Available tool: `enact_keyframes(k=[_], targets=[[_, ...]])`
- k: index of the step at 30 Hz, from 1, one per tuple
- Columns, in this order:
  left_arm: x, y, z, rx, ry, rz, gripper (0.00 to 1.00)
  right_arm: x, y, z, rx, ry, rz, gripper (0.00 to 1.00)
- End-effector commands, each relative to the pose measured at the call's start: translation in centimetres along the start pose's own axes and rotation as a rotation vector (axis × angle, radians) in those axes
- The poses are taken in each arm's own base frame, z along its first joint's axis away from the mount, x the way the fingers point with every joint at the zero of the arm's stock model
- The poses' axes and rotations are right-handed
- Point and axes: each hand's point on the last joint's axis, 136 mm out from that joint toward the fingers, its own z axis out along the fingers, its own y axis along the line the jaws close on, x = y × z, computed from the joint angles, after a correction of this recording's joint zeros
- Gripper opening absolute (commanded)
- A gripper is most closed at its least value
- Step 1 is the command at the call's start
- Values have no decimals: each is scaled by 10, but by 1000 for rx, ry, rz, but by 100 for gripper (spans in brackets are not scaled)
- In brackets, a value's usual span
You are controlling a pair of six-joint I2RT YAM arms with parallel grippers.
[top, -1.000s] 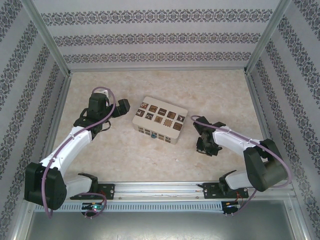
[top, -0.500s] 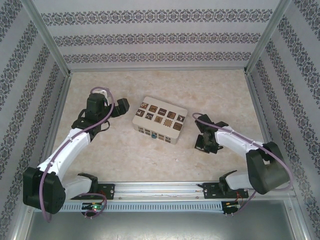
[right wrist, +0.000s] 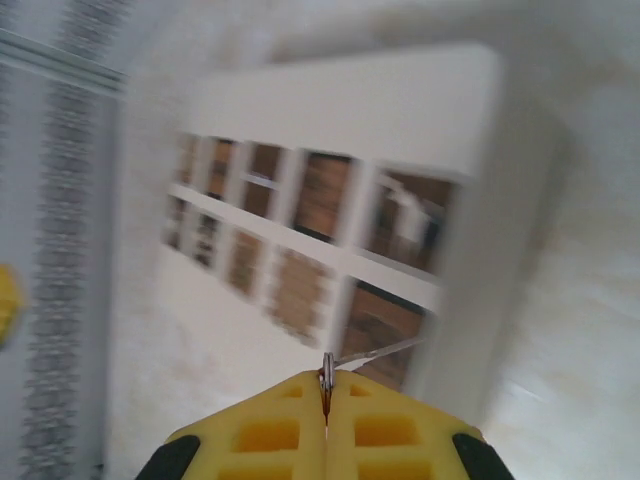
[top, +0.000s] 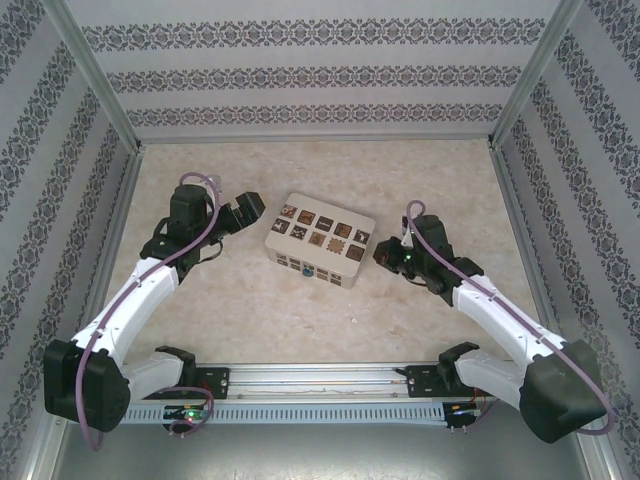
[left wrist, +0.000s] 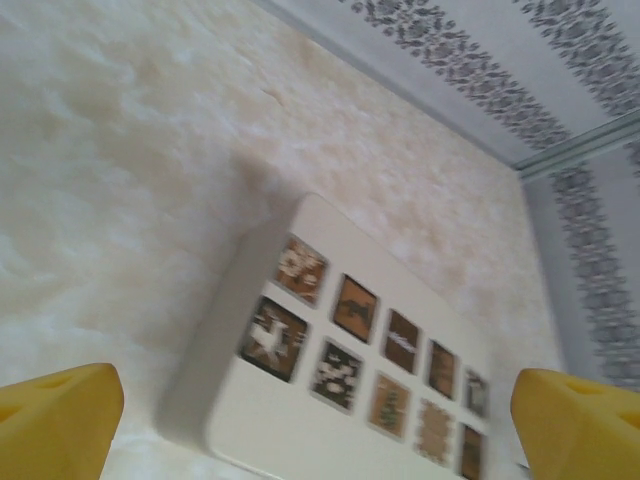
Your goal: Unlock the padlock with the key
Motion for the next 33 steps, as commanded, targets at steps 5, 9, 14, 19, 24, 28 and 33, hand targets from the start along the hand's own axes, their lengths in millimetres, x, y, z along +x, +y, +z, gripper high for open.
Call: enact_keyframes(k=[5,9,14,19,24,28,33], targets=[[-1,-76,2,345,66,-353,95,-43,119,-14,-493,-100,-30,0],[5,-107,5,458,86,-424,93,-40,155,-11,-580,-48,-57,0],[16,-126,16,533,117,-530,90,-31,182,-3,-653,2,-82,0],[21,-143,25,629,129,-616,85,-24,194,3,-688,19,-100,0],[26,-153,31,676,160,-657,79,-19,202,7,-711,36,-101,0],[27,-158,33,703,174,-674,72,-15,204,10,-714,42,-101,0],[27,-158,34,696,176,-673,60,-11,203,12,-712,43,-97,0]])
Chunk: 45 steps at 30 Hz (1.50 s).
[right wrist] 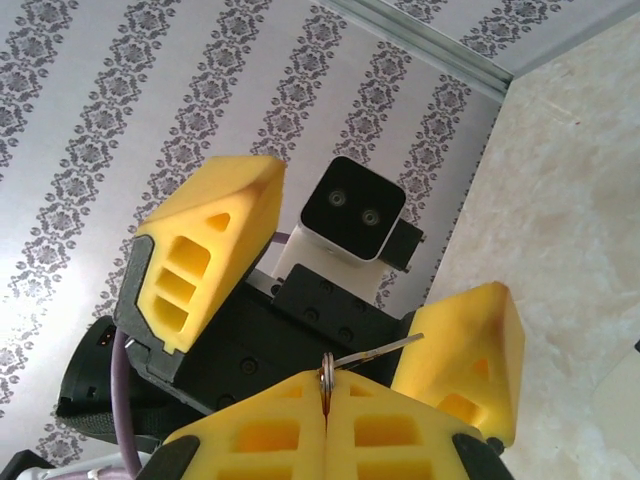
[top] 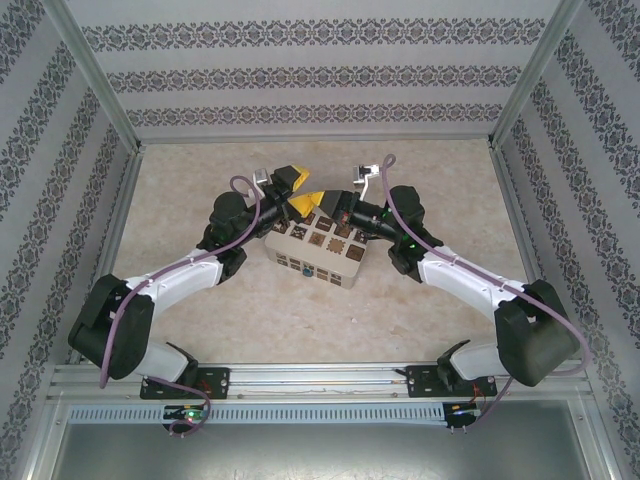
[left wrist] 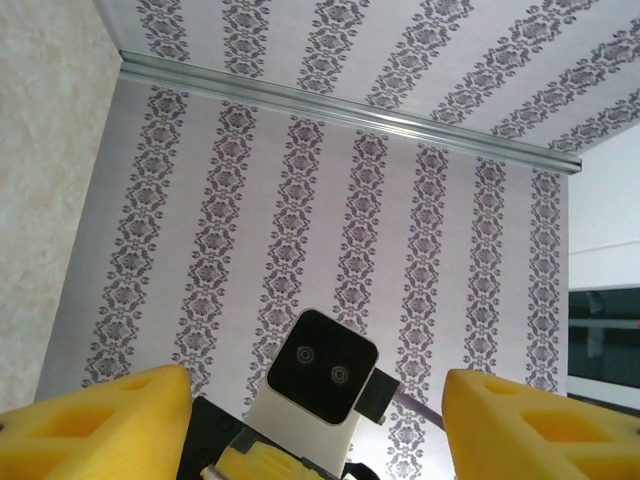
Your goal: Unlock the padlock with the key
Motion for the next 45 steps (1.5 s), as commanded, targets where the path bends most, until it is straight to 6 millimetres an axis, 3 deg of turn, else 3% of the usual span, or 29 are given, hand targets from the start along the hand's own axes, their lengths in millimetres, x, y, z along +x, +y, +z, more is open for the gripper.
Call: enact_keyframes(k=[1,10,25,29,34,39,45], targets=[[12,-26,2,87,30,20,57,-4,19,2,-57,-15,-30,0],[11,-21,3,60,27,28,28,-3,16,-3,-41,-29,-26,0],[7,-11,-2,6,0,94,0,-6,18,-12,-25,-44,-43,1],[8,-18,-6,-18,-8,227,0,-11,14,-24,-4,-53,-62,24],[16,-41,-14,-54,-1,528,0,-17,16,-47,18,-67,-131,51],[34,-64,-19,-25,55,771,0,-16,34,-59,-35,-51,-201,63],[54,-73,-15,29,165,887,0,-9,66,-57,-138,-3,-284,66]])
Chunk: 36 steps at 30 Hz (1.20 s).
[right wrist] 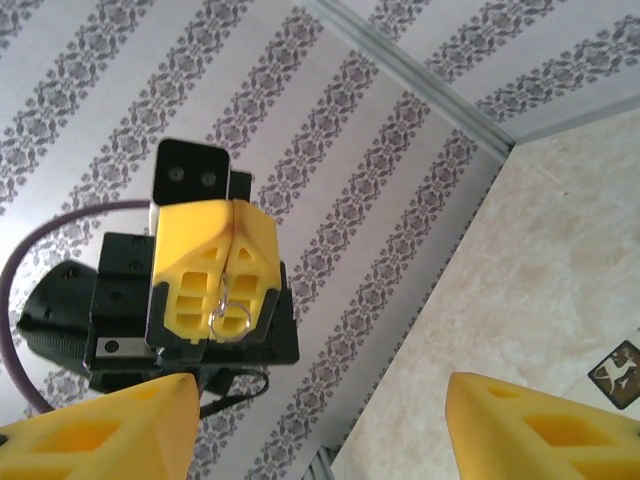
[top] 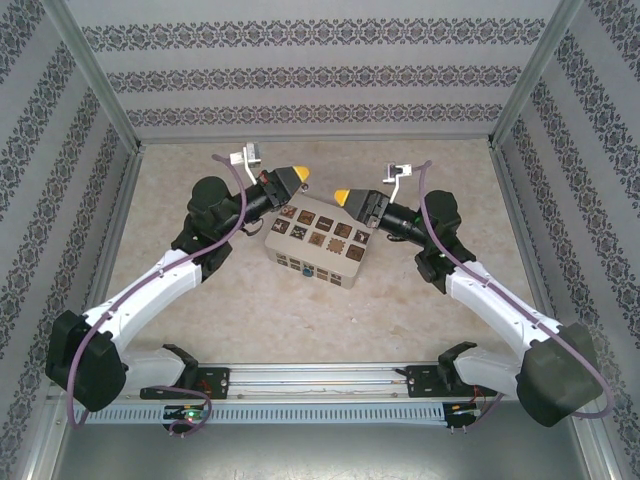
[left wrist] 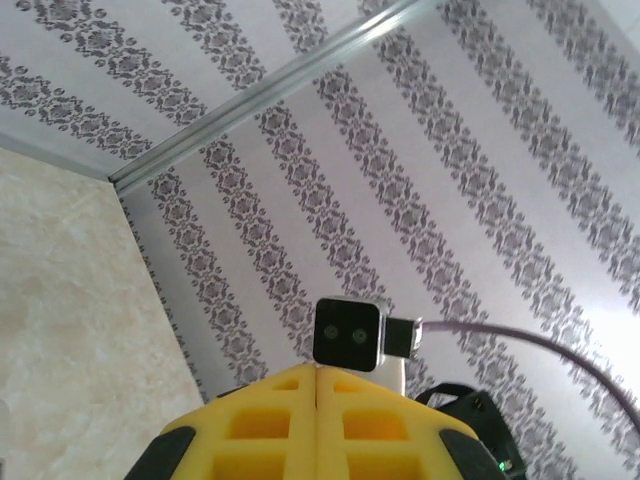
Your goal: Unlock the padlock with the key
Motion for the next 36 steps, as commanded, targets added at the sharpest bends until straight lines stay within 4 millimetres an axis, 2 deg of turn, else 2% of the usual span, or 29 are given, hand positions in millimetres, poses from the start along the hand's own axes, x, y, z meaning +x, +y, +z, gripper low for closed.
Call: enact_keyframes(k=[1,9,21,31,36], targets=[[8,-12,3,43,80,140,0,0,36,2,-116,30,-109,66],[9,-14,7,67,95,148,0,6,51,20,-178,64,-115,60],[9,-14,7,71,90,150,0,7,47,38,-184,73,-94,45],[9,-13,7,70,91,153,0,9,40,46,-174,84,-74,28],[10,-14,7,70,98,162,0,7,43,48,-187,77,-81,26]])
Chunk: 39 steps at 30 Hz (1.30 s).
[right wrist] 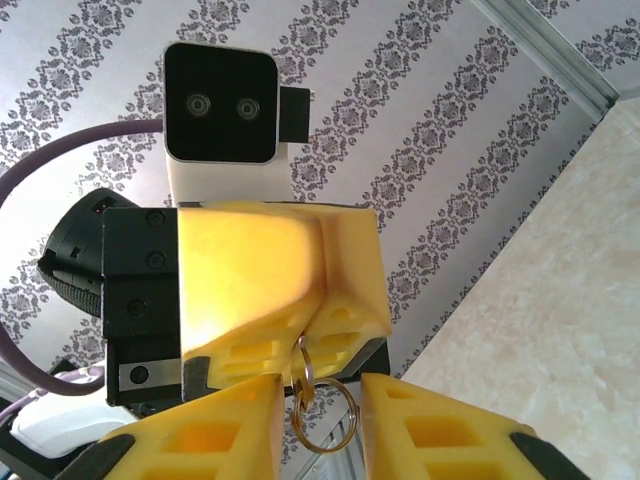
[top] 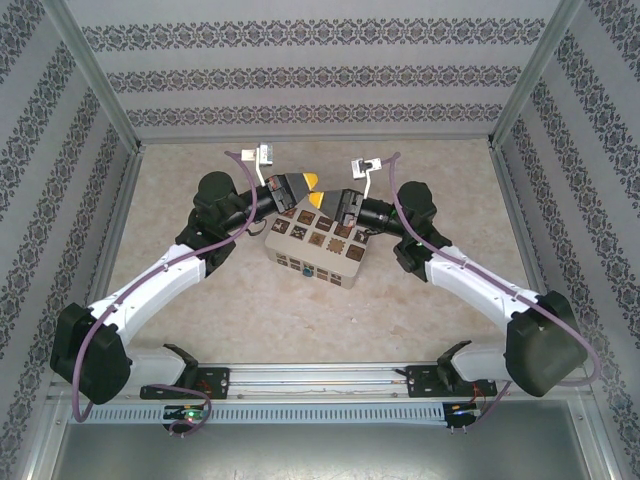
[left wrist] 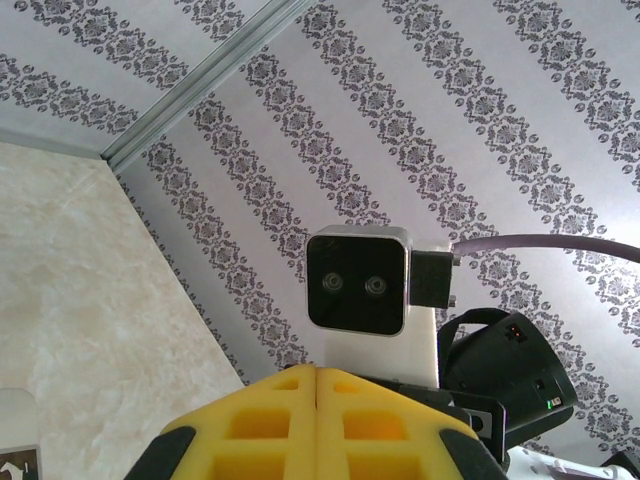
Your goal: Unlock the padlock with the key
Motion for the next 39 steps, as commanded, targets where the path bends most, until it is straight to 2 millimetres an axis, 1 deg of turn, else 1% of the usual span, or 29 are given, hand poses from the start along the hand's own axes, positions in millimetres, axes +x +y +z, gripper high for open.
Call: enact_keyframes(k=[1,6,11,16,19,20,26,32,35,39], targets=[[-8,-15,-1,40,-7,58,0,-14,23,5,-64,-33,-65,24],[-9,-15,0,43,-10,58,0,-15,24,7,-71,-28,-67,15],[-12,-17,-3,39,-33,66,0,-15,18,3,-51,-42,-67,0],[-16,-18,-9,26,-66,86,0,-19,9,-10,-9,-81,-62,0],[-17,-19,-12,20,-79,93,0,-20,10,-16,-7,-87,-77,0],[-18,-19,-13,18,-86,97,3,-18,8,-17,4,-82,-71,0],[-21,-21,-22,6,-120,108,15,-12,1,-23,39,-67,-79,0],[-22,-21,-30,-33,-129,135,32,0,-9,-28,96,-17,-106,0],[-17,-15,-38,-83,-116,157,39,12,-22,-33,158,28,-129,0],[-5,3,-53,-200,-84,200,48,31,-45,-42,267,112,-162,0]])
